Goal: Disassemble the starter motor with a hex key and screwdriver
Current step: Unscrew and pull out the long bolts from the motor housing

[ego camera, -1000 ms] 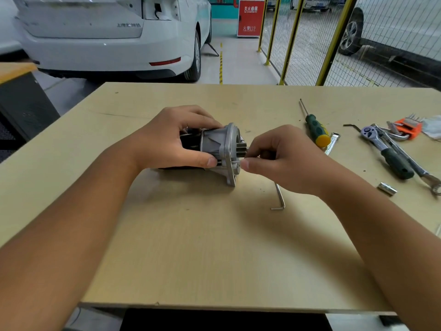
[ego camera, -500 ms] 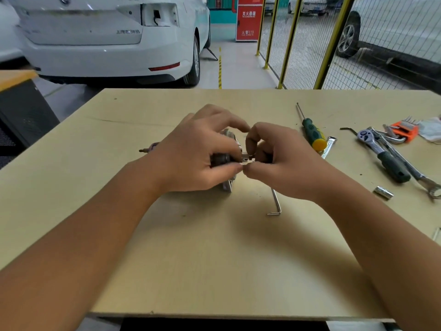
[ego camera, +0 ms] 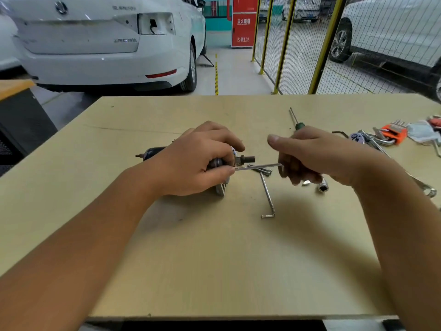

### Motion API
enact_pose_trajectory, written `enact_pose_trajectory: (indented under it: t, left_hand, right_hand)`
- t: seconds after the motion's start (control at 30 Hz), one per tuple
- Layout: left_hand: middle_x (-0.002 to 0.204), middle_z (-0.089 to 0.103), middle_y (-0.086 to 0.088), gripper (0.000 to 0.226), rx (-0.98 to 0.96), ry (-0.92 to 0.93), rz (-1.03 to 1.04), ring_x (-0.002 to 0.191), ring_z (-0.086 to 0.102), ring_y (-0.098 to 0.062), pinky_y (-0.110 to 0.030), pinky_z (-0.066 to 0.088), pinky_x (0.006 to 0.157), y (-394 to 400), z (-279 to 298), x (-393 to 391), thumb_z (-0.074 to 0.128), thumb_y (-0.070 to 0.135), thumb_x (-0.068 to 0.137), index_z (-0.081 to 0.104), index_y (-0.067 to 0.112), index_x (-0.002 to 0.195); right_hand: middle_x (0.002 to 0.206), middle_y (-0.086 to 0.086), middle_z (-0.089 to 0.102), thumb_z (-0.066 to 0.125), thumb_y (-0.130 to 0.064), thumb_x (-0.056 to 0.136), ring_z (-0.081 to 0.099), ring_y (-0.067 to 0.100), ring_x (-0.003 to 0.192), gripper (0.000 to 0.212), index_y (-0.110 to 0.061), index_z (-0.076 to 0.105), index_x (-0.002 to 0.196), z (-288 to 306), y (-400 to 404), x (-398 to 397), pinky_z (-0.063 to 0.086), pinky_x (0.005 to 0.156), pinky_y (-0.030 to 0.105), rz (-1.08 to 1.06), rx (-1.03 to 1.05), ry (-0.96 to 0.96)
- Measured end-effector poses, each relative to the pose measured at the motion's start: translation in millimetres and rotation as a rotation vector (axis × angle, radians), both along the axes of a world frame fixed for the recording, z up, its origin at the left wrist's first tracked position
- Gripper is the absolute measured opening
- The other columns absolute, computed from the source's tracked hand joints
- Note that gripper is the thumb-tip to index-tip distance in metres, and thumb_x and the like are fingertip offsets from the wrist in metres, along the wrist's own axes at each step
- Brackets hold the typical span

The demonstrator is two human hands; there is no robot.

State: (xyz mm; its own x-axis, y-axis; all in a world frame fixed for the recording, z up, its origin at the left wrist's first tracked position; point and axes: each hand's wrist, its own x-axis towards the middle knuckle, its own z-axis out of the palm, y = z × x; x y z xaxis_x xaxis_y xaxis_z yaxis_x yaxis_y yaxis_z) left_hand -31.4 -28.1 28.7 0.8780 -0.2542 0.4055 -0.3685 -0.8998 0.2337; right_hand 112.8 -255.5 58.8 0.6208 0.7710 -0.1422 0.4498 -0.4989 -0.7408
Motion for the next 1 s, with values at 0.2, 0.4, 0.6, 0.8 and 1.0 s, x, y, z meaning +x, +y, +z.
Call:
enact_pose_trajectory:
  t: [0.2, 0.4, 0.6, 0.8, 1.0]
  left_hand:
    - [0.126, 0.067, 0.007, 0.014, -0.038, -0.026, 0.059, 0.13, 0.05, -0.023, -0.057, 0.044, 0.101, 6.2, -4.1, 2.7, 0.066, 0.024, 0.092, 0.073, 0.012, 0.09]
    - [0.126, 0.068, 0.005, 0.015, -0.039, -0.049, 0.098, 0.131, 0.05, -0.026, -0.056, 0.043, 0.103, 11.3, -6.0, 3.9, 0.066, 0.023, 0.092, 0.073, 0.01, 0.09]
    - [0.127, 0.067, 0.006, 0.013, -0.036, -0.067, 0.092, 0.132, 0.05, -0.025, -0.057, 0.044, 0.103, 17.0, -7.3, 5.9, 0.067, 0.024, 0.092, 0.073, 0.013, 0.091]
    - [0.137, 0.061, 0.005, 0.034, -0.058, -0.067, 0.135, 0.135, 0.047, -0.022, -0.056, 0.043, 0.106, 20.3, -5.7, 0.3, 0.076, 0.044, 0.085, 0.073, 0.022, 0.11]
    - [0.138, 0.057, 0.015, 0.088, -0.022, 0.088, 0.38, 0.126, 0.053, -0.015, -0.051, 0.047, 0.105, 55.6, 7.3, -17.0, 0.066, 0.081, 0.065, 0.054, 0.041, 0.143]
  right_hand:
    - [0.054, 0.014, 0.058, 0.055, -0.065, 0.092, 0.039, 0.018, 0.036, 0.068, -0.008, 0.069, 0.058, -3.3, 4.8, -4.5, 0.03, 0.038, 0.019, -0.091, -0.075, 0.204]
    - [0.052, 0.011, 0.052, 0.063, -0.068, 0.084, 0.032, 0.017, 0.035, 0.066, -0.012, 0.067, 0.051, -7.4, 13.2, -6.9, 0.027, 0.038, 0.018, -0.192, 0.019, 0.351]
    - [0.051, 0.006, 0.049, 0.073, -0.064, 0.079, 0.03, 0.015, 0.036, 0.059, -0.015, 0.064, 0.047, -16.8, 21.3, -8.0, 0.025, 0.038, 0.017, -0.271, 0.084, 0.419]
    - [0.05, 0.003, 0.048, 0.077, -0.053, 0.078, 0.029, 0.012, 0.036, 0.052, -0.017, 0.062, 0.044, -23.9, 29.0, -12.2, 0.024, 0.036, 0.017, -0.37, 0.183, 0.531]
    - [0.05, -0.006, 0.047, 0.076, -0.037, 0.083, 0.03, 0.004, 0.032, 0.036, -0.016, 0.057, 0.06, -28.1, 38.8, -19.5, 0.022, 0.031, 0.012, -0.484, 0.372, 1.019]
